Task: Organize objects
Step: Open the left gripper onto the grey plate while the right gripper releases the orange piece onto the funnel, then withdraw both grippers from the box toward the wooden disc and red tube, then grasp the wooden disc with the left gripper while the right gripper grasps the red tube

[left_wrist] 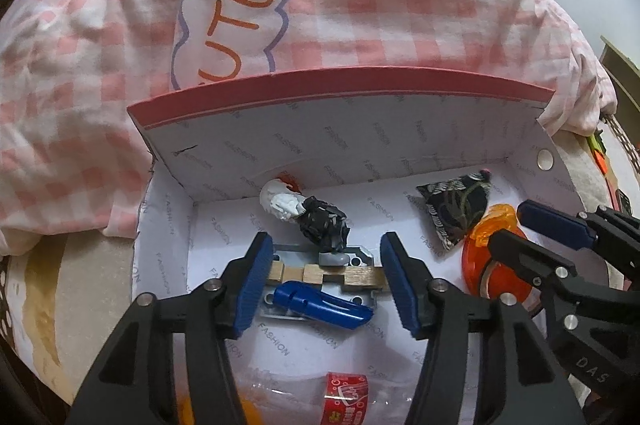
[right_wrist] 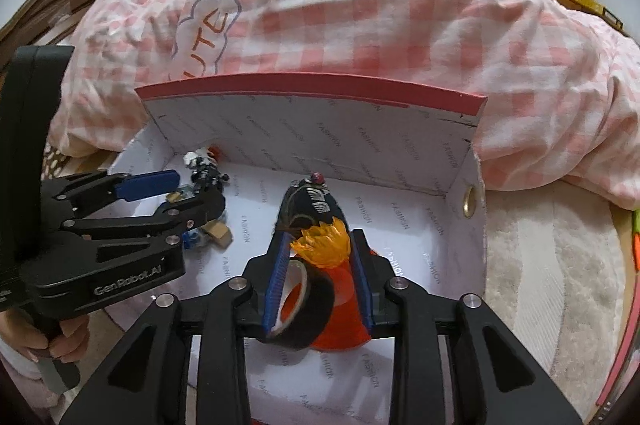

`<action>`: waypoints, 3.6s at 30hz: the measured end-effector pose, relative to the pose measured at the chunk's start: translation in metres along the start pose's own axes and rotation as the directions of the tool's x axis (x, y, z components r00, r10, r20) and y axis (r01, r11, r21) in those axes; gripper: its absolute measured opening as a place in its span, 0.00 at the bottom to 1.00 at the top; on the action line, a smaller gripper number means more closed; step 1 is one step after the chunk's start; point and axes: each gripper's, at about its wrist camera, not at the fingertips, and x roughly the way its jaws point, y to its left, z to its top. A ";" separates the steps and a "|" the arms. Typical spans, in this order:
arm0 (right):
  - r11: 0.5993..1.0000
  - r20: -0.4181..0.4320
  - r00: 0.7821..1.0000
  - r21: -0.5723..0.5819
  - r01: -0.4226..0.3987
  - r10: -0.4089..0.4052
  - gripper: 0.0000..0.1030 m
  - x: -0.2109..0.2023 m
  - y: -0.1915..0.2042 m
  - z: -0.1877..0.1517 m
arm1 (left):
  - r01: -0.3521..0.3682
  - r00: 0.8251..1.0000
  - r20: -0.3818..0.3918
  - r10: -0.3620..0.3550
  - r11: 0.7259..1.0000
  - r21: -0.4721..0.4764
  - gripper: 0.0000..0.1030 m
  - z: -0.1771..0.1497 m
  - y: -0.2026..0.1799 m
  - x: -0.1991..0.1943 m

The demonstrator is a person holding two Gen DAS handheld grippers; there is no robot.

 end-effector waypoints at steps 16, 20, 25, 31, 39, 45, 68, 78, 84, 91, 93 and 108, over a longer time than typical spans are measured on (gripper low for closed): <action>1.000 0.047 0.999 -0.018 0.017 -0.016 0.54 -0.014 0.002 -0.004 | -0.024 1.000 0.015 0.024 1.000 0.002 0.59 -0.007 -0.012 -0.008; 1.000 0.059 0.998 -0.015 0.018 -0.017 0.54 -0.020 0.003 -0.005 | -0.023 1.000 0.015 0.023 1.000 0.001 0.59 -0.006 -0.013 -0.009; 1.000 0.068 0.998 -0.011 0.018 -0.017 0.55 -0.027 0.005 -0.008 | -0.016 1.000 0.018 0.016 1.000 -0.004 0.59 -0.010 -0.017 -0.013; 1.000 0.073 0.997 -0.022 0.020 -0.019 0.60 -0.032 0.010 -0.013 | -0.012 1.000 0.023 0.012 1.000 -0.006 0.59 -0.015 -0.018 -0.023; 1.000 0.086 0.996 -0.012 0.014 -0.013 0.61 -0.045 0.014 -0.021 | -0.010 1.000 0.026 0.011 1.000 -0.015 0.59 -0.031 0.015 -0.041; 1.000 0.094 0.995 -0.009 0.011 -0.010 0.60 -0.057 0.017 -0.031 | -0.003 0.999 0.033 0.004 1.000 -0.021 0.59 -0.037 0.018 -0.055; 0.998 0.078 0.997 -0.049 0.029 -0.025 0.61 -0.097 0.034 -0.102 | 0.058 0.997 0.043 -0.057 0.998 -0.024 0.59 -0.086 -0.001 -0.099; 0.998 0.028 0.998 0.011 0.058 -0.059 0.61 -0.088 0.011 -0.133 | 0.096 0.995 -0.006 -0.095 0.995 0.018 0.59 -0.110 -0.019 -0.097; 0.997 0.003 0.997 0.000 0.075 -0.075 0.60 -0.076 0.001 -0.134 | 0.141 0.990 -0.041 -0.138 0.988 0.064 0.59 -0.116 -0.038 -0.089; 0.996 -0.006 0.999 -0.076 0.053 -0.053 0.58 -0.064 0.006 -0.130 | 0.140 0.989 -0.049 -0.137 0.988 0.071 0.59 -0.117 -0.043 -0.085; 0.996 -0.010 0.999 -0.078 0.046 -0.047 0.43 -0.062 0.006 -0.129 | 0.139 0.989 -0.054 -0.135 0.988 0.074 0.59 -0.118 -0.044 -0.083; 0.998 -0.063 0.997 -0.025 0.051 -0.053 0.26 -0.081 -0.011 -0.146 | 0.155 0.986 -0.091 -0.143 0.979 0.136 0.59 -0.120 -0.074 -0.062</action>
